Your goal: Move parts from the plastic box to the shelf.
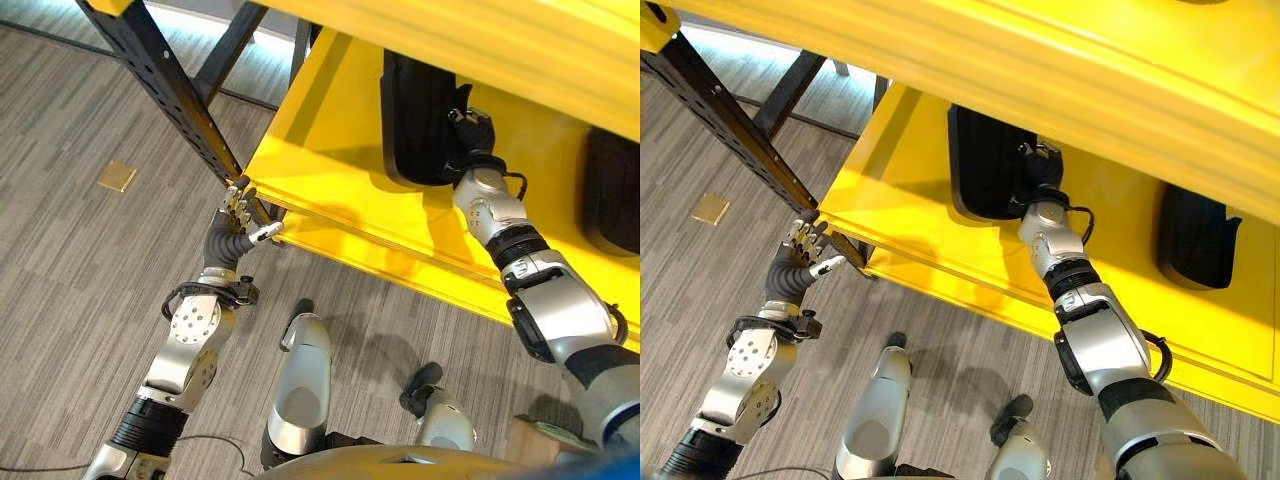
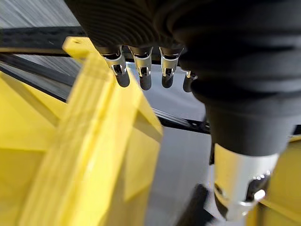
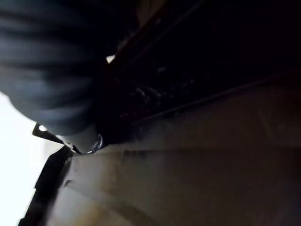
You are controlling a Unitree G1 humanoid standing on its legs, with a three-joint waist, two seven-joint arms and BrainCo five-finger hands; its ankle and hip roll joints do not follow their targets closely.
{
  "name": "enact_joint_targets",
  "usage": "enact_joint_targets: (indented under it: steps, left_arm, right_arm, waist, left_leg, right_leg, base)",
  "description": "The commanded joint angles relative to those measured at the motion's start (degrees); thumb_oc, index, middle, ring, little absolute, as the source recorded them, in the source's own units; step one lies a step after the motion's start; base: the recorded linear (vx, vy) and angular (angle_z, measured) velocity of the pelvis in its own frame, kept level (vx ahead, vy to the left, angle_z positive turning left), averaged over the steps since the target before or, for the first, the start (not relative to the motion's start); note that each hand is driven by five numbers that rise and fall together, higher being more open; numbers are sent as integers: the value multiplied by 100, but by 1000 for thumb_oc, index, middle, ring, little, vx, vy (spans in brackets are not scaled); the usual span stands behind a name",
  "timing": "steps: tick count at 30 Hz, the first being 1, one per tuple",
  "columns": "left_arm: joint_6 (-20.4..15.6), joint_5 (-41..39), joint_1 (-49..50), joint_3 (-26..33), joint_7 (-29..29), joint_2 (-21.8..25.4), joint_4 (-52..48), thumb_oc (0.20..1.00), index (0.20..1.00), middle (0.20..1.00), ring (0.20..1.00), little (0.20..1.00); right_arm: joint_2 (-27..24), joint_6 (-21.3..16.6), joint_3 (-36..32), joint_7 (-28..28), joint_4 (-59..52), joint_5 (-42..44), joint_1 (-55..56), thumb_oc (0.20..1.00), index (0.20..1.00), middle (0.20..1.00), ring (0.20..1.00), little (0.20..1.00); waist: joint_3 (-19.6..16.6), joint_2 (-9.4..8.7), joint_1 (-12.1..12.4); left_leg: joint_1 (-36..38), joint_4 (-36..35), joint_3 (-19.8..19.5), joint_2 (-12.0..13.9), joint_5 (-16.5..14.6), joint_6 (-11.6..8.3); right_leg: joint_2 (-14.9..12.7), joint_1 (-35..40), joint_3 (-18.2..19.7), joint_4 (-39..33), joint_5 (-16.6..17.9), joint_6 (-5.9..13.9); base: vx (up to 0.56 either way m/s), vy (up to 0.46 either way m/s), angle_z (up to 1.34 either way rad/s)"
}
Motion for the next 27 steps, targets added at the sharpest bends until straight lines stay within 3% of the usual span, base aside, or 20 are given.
enact_joint_targets:
  steps: [1, 13, 14, 15, 17, 20, 21, 27]
  left_arm:
    - [-362, -22, 91, 65, 10, 188, -407, 1000, 1000, 1000, 1000, 1000]
    - [-405, -23, 120, -92, 68, 224, -307, 1000, 1000, 1000, 1000, 1000]
    - [-414, 7, 125, -51, 111, 239, -252, 1000, 1000, 1000, 1000, 1000]
    - [-427, 15, 121, -38, 146, 216, -229, 1000, 1000, 1000, 1000, 1000]
    - [-437, 44, 102, 17, 218, 194, -164, 1000, 1000, 1000, 1000, 1000]
    - [-485, 57, 47, 0, 235, 214, -164, 1000, 1000, 1000, 1000, 1000]
    - [-498, 53, 46, -17, 236, 218, -159, 1000, 1000, 1000, 1000, 1000]
    - [-494, 55, -9, -126, 244, 229, -165, 1000, 1000, 1000, 1000, 1000]
  right_arm:
    - [-188, -223, -66, -52, -415, -141, -172, 200, 200, 200, 200, 200]
    - [-494, -53, 61, -15, 574, -506, -381, 200, 200, 200, 200, 200]
    - [-552, 28, 165, -15, 673, -745, -358, 200, 200, 200, 200, 200]
    - [-532, 25, 136, -32, 694, -739, -340, 200, 200, 200, 200, 200]
    - [-499, 33, 67, -83, 769, -674, -282, 200, 200, 200, 200, 200]
    - [-578, 21, -69, -122, 912, -638, -251, 200, 200, 200, 200, 200]
    - [-634, 19, -85, -142, 949, -669, -243, 200, 200, 200, 200, 200]
    - [-845, 55, -82, -220, 1089, -752, -348, 200, 200, 200, 200, 200]
  waist:
    - [-272, -45, -69]
    - [-180, 138, -170]
    - [-170, 145, -183]
    - [-147, 158, -197]
    - [-146, 154, -221]
    - [-114, 191, -219]
    - [-115, 199, -212]
    - [-37, 262, -216]
  left_leg:
    - [-288, -368, 21, 89, 606, 73]
    - [-571, -139, 4, 51, 554, 87]
    - [-551, -64, 9, 61, 386, 64]
    - [-620, -97, 20, 32, 543, 89]
    - [-585, -26, 29, 45, 369, 74]
    - [-663, -40, 20, 7, 511, 104]
    - [-626, 7, 23, 31, 345, 83]
    - [-697, 34, 9, -3, 348, 108]
  right_leg:
    - [40, 294, 326, 837, -614, -115]
    - [-47, -95, 412, 1252, -782, -96]
    - [-44, -67, 451, 1313, -908, -55]
    - [-62, -127, 428, 1277, -787, -103]
    - [-53, -98, 471, 1340, -925, -67]
    - [-86, -146, 412, 1319, -810, -110]
    - [-64, -93, 438, 1355, -933, -56]
    - [-60, -132, 449, 1350, -930, -62]
  base:
    - [-61, 17, -14]
    - [-24, 2, 1]
    - [-15, 5, 4]
    - [-16, 2, 6]
    - [39, -17, 1]
    - [-23, 5, 0]
    - [77, -40, -3]
    - [11, -10, 0]
